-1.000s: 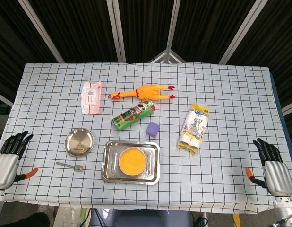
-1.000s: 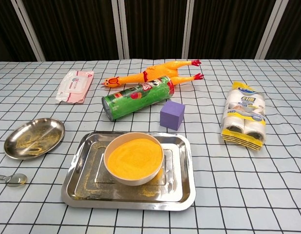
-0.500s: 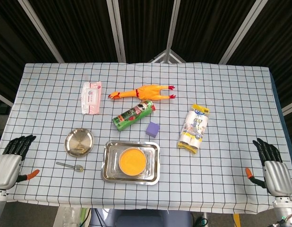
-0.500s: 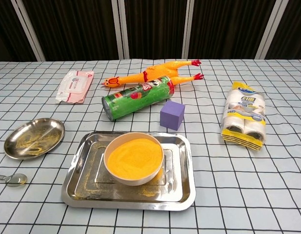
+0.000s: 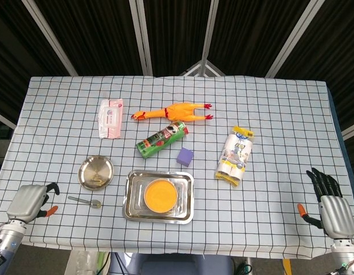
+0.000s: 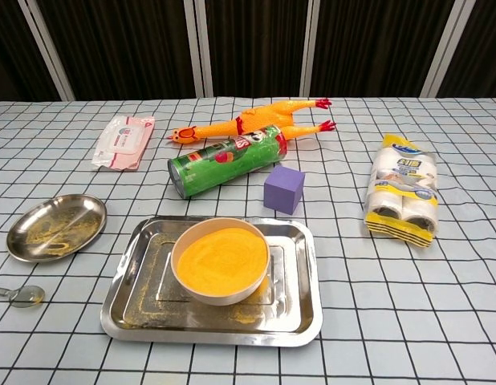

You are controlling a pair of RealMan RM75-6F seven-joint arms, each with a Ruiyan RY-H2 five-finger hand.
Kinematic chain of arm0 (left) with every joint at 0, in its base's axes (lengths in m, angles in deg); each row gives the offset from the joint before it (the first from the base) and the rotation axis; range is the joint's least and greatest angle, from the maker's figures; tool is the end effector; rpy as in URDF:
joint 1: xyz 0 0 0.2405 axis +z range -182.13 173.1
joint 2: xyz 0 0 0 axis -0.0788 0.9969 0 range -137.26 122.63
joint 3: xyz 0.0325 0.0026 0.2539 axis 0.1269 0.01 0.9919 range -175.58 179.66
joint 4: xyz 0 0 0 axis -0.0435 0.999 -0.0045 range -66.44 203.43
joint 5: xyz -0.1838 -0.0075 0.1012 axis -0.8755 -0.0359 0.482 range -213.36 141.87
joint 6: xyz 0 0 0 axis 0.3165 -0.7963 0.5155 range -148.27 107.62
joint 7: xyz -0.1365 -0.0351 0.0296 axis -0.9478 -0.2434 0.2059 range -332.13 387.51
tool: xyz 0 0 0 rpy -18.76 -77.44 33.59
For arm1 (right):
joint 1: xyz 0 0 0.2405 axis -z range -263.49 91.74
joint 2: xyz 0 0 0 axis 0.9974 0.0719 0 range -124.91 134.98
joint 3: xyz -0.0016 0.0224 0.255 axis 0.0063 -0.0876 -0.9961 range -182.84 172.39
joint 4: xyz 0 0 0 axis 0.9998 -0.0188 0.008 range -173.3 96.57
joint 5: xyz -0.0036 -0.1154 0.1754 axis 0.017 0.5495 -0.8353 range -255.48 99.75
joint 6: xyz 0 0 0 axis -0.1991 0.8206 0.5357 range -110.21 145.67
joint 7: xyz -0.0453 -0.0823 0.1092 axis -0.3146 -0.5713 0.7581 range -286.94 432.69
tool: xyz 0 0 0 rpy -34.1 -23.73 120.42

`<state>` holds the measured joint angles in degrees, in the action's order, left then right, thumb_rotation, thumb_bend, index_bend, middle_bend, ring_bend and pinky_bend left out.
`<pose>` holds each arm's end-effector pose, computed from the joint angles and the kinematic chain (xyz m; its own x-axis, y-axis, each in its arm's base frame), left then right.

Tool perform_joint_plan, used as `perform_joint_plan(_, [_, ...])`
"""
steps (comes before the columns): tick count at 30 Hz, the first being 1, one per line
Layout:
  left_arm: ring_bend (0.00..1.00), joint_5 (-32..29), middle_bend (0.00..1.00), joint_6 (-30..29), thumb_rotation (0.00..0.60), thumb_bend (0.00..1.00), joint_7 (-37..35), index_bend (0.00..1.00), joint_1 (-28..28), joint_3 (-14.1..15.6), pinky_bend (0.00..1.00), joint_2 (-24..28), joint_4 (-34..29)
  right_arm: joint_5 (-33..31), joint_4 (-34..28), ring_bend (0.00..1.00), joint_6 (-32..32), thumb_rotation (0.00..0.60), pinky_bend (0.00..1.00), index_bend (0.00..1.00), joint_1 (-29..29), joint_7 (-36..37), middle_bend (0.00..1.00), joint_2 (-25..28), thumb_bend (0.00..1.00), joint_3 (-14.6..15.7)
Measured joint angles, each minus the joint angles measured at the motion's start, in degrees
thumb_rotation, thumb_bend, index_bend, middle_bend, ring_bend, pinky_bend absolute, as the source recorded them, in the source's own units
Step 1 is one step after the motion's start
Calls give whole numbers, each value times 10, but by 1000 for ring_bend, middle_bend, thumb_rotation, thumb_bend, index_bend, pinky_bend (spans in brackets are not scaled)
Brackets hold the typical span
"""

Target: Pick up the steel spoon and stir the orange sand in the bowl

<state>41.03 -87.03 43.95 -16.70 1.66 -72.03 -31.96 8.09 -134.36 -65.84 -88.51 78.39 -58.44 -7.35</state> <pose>-0.2937 0.1970 0.1003 0.4875 0.3322 0.8075 0.8667 -0.0721 -0.4936 -0.3081 -0.1654 0.1515 0.2540 -0.0565 0.9656 -0.9663 0.0293 0.2559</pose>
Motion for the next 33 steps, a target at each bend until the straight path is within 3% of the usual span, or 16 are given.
perform_joint_plan(13, [1000, -121, 1000, 61, 600, 425, 166, 478, -63, -14, 1000, -100, 38, -1, 0, 0, 1, 600, 0, 0, 0, 4, 0, 0, 405, -1])
perform_joint_plan(22, [1000, -151, 1000, 61, 600, 448, 197, 505, -82, -17, 1000, -148, 71, -4, 2, 0, 3, 600, 0, 0, -1, 9, 0, -1, 405, -1])
perform_joint_plan(33, [1000, -159, 1000, 59, 600, 452, 195, 489, -88, -9, 1000, -162, 79, -5, 0, 0, 6, 600, 0, 0, -2, 8, 0, 0, 405, -1])
